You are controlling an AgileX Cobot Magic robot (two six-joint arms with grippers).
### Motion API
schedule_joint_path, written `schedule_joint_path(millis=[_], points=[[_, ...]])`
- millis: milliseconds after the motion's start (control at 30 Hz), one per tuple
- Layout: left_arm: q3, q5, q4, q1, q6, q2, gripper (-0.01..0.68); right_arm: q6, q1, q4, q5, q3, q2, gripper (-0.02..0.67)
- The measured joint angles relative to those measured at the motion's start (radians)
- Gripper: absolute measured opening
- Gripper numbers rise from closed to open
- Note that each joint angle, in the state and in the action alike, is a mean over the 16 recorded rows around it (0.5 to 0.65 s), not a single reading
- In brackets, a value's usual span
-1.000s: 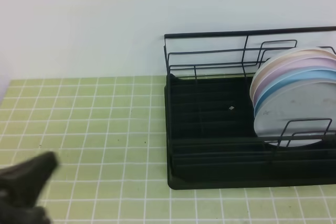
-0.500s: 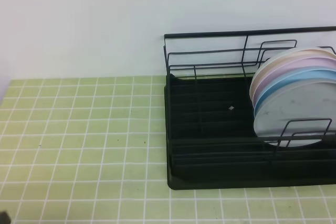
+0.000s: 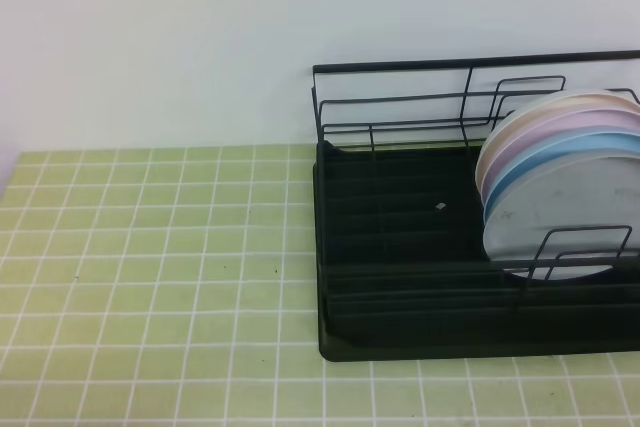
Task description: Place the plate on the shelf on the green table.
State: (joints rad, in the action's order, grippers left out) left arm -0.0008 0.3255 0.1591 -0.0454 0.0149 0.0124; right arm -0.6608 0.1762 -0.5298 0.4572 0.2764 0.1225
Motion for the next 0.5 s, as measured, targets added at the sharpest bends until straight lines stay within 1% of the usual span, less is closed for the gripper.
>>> schedule_joint_path(millis=[500], points=[[0.000, -0.006, -0.001, 0.001, 0.005, 0.002, -0.002, 0.000, 0.000, 0.000, 0.001, 0.000, 0.000, -0.003]])
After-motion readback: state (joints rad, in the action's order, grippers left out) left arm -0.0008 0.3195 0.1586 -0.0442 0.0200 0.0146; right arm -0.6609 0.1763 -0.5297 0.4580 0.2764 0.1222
